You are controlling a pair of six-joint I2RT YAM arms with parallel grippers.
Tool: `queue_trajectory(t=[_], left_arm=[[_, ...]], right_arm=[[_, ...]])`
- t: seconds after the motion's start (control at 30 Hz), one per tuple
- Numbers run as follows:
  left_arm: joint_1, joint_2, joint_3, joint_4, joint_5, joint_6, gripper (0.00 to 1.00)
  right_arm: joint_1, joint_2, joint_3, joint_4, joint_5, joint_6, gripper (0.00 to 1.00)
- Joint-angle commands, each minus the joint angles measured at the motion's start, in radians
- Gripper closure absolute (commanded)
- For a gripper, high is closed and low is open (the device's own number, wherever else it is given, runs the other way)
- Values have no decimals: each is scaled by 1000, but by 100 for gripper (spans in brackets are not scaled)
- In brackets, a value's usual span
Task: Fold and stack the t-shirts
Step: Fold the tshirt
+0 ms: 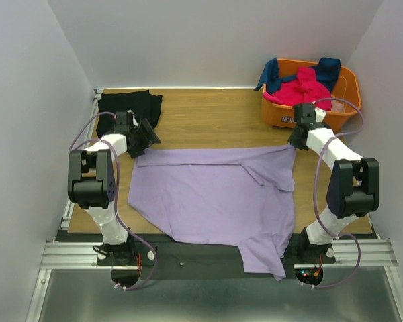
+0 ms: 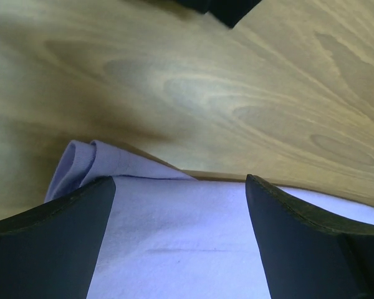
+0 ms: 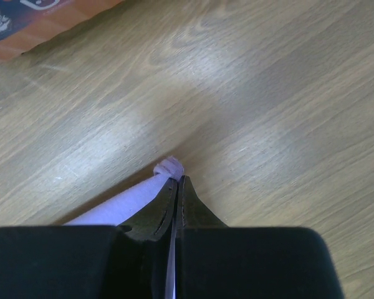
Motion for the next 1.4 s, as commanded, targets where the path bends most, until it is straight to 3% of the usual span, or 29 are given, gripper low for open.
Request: queue_trajectory(t=[0.0, 0.33, 0.37, 0.4, 0.47, 0.53, 0.7, 0.87, 1.37], left_arm=[[2, 60, 101, 29, 10, 55, 2], [2, 23, 319, -11, 16, 125, 1], [2, -3, 319, -17, 7, 137, 1], [2, -17, 313, -20, -3, 142, 2], [1, -49, 281, -48, -43, 144, 2], [2, -63, 236, -84, -77, 148, 3], [2, -112, 90, -132, -142, 174, 8], [-33, -123, 0, -121, -137, 173, 22], [-59, -46, 12, -135, -154, 141, 30]], right_arm=[[-21, -20, 71, 7, 58, 4, 100], [-35, -34, 117, -13, 46, -6, 97], [-37, -41, 115, -13, 35, -7, 90], [-37, -44, 111, -15, 21, -10, 66], [-37, -63, 102, -16, -23, -6, 31], [-37, -83, 79, -18, -57, 4, 25], [-34, -196, 4, -33, -120, 11, 25], [-34, -282, -116, -108, -210, 30, 27], [-23, -370, -314, -170, -267, 105, 28]])
